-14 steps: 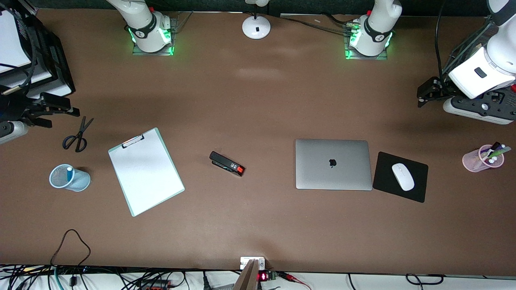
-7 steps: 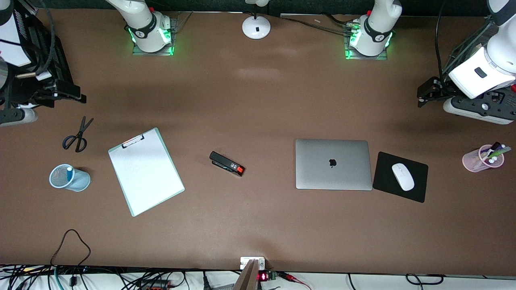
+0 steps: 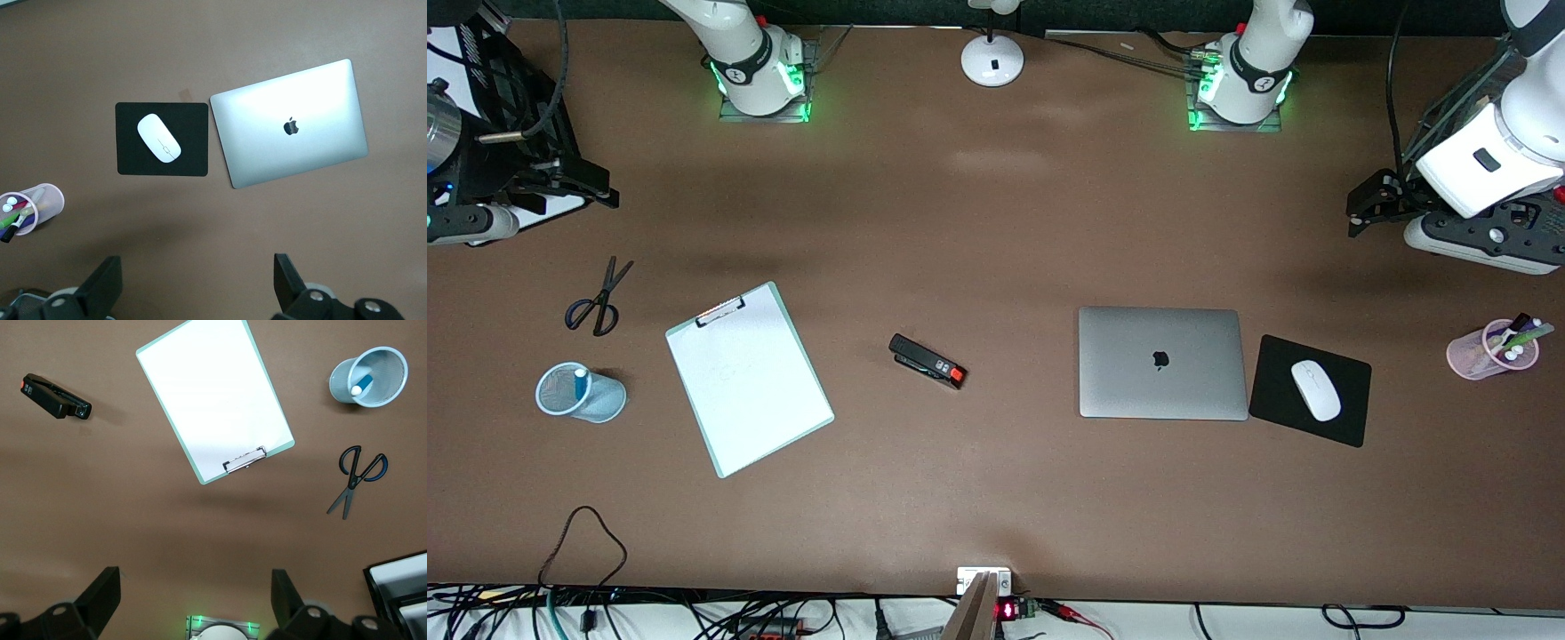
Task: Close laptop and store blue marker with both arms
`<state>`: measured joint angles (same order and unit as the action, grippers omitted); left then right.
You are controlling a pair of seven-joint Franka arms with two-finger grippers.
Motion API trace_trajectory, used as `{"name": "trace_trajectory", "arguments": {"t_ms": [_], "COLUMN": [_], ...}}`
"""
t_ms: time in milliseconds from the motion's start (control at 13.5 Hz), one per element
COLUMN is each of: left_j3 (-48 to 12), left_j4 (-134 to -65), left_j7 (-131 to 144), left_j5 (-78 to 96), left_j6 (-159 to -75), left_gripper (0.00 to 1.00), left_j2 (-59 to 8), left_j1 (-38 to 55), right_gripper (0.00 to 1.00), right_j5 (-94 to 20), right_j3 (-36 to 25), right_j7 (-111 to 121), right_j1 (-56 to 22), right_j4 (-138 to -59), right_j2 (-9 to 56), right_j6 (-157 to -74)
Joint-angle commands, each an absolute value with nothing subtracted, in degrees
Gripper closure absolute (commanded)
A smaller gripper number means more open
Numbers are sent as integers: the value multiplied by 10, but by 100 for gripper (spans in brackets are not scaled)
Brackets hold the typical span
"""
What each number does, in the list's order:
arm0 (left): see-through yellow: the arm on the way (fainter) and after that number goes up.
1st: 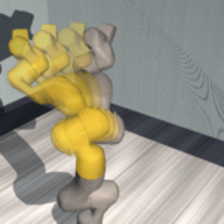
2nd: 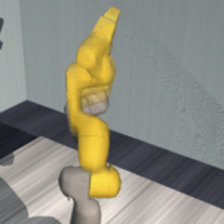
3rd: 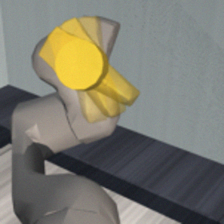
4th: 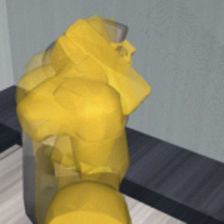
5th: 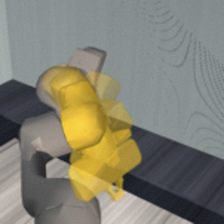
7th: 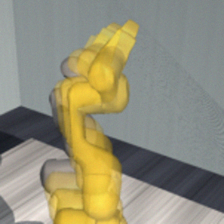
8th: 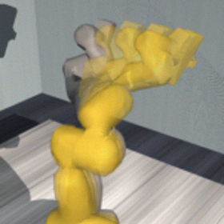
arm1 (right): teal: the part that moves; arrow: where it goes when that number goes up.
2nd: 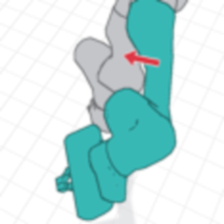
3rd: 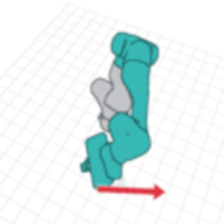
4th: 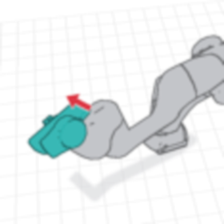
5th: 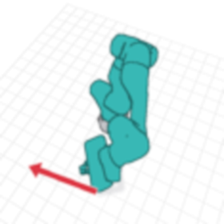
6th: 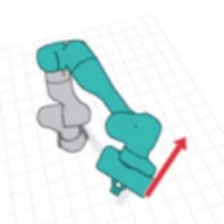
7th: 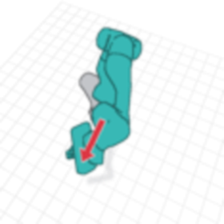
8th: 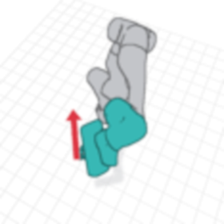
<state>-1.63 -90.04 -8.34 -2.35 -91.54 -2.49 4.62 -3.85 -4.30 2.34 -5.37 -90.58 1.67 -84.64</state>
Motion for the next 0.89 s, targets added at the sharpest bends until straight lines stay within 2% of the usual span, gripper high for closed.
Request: {"name": "trace_trajectory", "arguments": {"t_ms": [0, 813], "left_j3": [-11, -11], "left_j4": [-889, -889], "left_j7": [-95, -95], "left_j5": [-33, -31], "left_j6": [-904, -907], "left_gripper": [0, 0], "left_j2": [-25, -28], "left_j1": [51, 52], "right_gripper": [0, 0], "right_j5": [-25, -2], "right_j3": [-43, -43], "right_j7": [15, 7], "right_j1": [-52, -52], "right_j4": [-966, -960], "right_j2": [-28, -31], "right_j6": [-886, -913]}}
